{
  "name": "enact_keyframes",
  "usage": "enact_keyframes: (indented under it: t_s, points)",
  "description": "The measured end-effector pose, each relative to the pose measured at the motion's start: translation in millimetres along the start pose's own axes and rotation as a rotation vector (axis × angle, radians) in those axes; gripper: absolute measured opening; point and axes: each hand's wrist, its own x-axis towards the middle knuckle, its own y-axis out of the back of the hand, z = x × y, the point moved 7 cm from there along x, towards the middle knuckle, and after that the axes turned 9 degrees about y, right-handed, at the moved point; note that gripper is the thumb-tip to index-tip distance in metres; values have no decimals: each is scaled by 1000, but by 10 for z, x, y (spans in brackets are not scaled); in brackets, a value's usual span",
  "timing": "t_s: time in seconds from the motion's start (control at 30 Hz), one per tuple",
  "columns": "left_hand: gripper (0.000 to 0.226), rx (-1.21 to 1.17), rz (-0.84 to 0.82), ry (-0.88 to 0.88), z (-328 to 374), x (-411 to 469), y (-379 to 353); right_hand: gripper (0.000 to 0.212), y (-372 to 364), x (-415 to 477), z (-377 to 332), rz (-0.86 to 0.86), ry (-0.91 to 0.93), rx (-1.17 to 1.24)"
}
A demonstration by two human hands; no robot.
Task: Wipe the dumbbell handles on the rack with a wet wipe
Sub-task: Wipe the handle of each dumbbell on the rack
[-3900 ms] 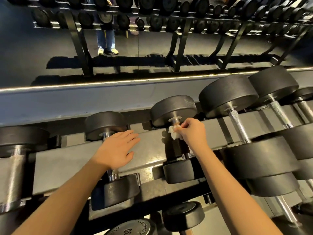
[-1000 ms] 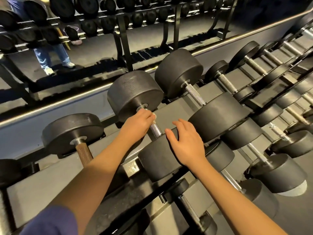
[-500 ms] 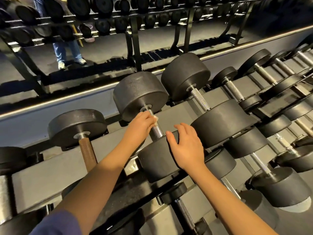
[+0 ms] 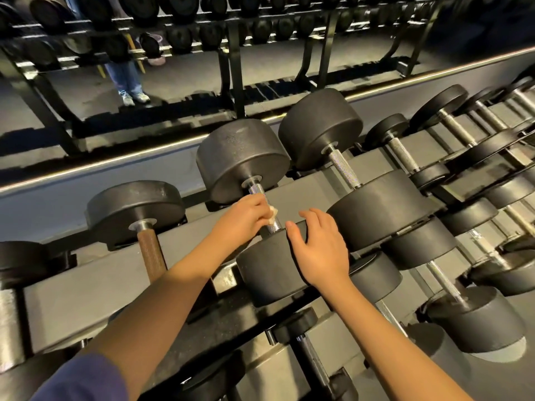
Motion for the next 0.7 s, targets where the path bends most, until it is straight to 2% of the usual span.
enact_keyframes:
  t_s: [0.07,0.2,0.27,0.37,0.43,0.5,0.57,0.63,0.7]
  points:
    - [8,56,36,-20,-16,87,11,53,5,4,0,0,-1,9]
    - [14,-49,129,236,-172,153,54,50,10,3,10,-3,-18,18]
    - [11,-75,62,186,-110,81,-58,49,14,3,14,-4,-28,23]
    - [15,-78,-151,-10,6,-3,-192,46,28,-1,1,-3,-26,19]
    - [15,-38,-215,-48,-12,66,-155,45,33,-2,2,-6,-31,16]
    - [8,41,-192,-110,25,134,-106,45,36,0,2,-2,-29,20]
    - [2,76,-90,-83,5,197,-54,45,40,5,0,0,-29,33]
    - [7,48,-9,-8,-46,208,-19,44,40,7,0,-2,-30,40]
    - [17,-33,-42,-71,-16,153,-98,44,44,7,0,3,-28,42]
